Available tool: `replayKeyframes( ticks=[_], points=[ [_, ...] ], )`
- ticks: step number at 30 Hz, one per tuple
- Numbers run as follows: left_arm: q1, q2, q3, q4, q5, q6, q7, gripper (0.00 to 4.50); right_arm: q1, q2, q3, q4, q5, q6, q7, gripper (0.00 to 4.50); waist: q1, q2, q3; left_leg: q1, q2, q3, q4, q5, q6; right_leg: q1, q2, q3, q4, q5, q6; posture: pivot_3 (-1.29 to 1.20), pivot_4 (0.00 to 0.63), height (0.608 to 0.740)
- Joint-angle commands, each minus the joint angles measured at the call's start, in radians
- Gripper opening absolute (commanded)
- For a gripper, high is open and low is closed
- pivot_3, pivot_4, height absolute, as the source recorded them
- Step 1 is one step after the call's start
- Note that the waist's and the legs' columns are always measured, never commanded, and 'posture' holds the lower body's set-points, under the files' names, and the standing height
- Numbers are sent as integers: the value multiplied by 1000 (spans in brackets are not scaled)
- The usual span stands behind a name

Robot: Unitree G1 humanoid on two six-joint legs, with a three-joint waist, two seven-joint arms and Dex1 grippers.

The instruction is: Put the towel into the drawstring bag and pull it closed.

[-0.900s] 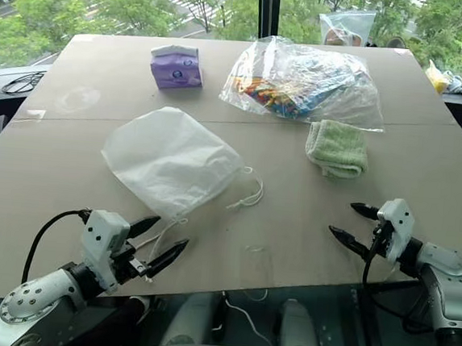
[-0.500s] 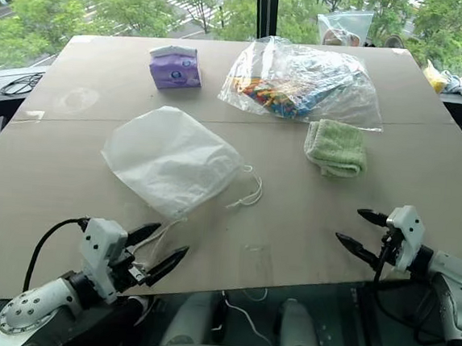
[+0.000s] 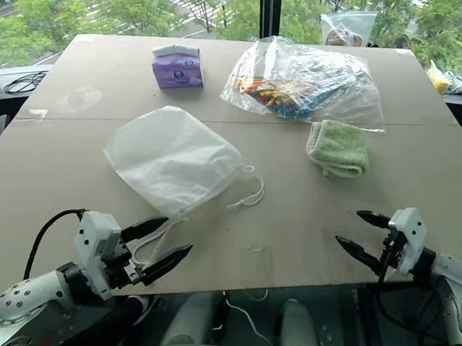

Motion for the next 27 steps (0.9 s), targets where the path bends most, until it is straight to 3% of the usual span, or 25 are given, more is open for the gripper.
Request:
replayKeyframes(
  ticks=[1, 7, 14, 23, 27],
  points=[
    [-71, 6, -16, -1, -14, 29, 23, 4423, -8, 4, -31, -49, 20, -4, -19, 4500, 0, 0, 0, 0, 0, 0, 0, 0, 0, 0, 0, 0, 0, 0, 0, 0, 150, 740],
    [-177, 9, -35, 5, 1, 57, 49, 4423, -11, 17, -40, -69, 42, 9, -42, 4500, -1, 0, 0, 0, 0, 0, 0, 0, 0, 0, 1, 1, 1, 1, -1, 0, 150, 740],
    [-279, -46, -140, 6, 158, 54, 192, 4423, 2, 14, -57, -102, 73, 33, -53, 4500, 1, 0, 0, 0, -1, 0, 0, 2, 4, 2, 2, 0, 0, 2, -3, 0, 150, 740],
    [-310, -66, -315, 36, 523, -32, 347, 4423, -3, 22, -49, -165, 128, 89, -52, 4500, 1, 0, 0, 0, 0, 0, 0, 2, 3, 2, 2, 1, 0, 2, -3, 0, 150, 740],
    [-391, -52, -419, 113, 674, -57, 357, 4423, -10, 32, -39, -182, 132, 103, -62, 4500, 3, 0, 0, 0, 0, 0, 0, 1, 1, 1, 1, 0, 0, 2, -2, 0, 150, 740]
  ],
)
